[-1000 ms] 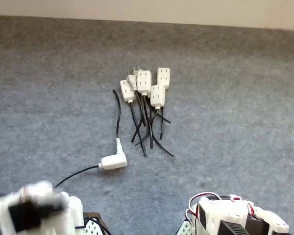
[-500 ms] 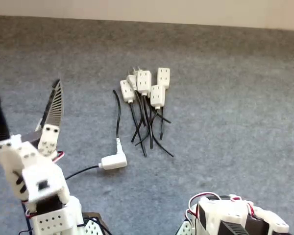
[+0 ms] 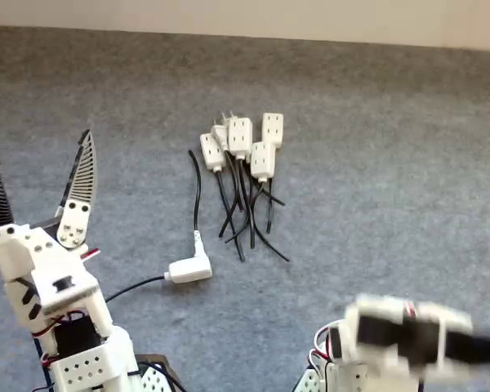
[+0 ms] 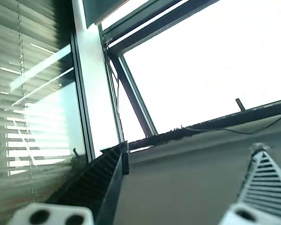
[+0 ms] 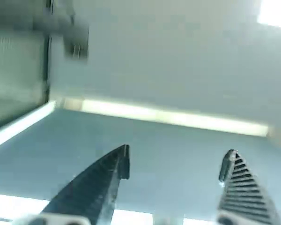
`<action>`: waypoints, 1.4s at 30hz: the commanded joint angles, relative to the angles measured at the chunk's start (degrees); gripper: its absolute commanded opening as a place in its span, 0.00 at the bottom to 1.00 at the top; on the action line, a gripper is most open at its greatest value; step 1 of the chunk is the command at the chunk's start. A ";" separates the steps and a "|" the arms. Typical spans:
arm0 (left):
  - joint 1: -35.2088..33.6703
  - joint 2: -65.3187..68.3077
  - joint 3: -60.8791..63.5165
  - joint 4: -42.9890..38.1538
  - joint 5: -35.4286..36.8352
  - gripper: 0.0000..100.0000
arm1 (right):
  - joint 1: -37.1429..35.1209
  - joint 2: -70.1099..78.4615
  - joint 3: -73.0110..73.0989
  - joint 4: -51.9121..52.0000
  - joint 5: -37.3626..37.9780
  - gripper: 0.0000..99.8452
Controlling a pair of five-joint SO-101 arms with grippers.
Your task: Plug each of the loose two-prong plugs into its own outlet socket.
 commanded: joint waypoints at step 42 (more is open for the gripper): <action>21.23 33.89 -51.65 108.57 -6.59 0.37 | 17.19 0.31 6.90 125.32 4.57 0.30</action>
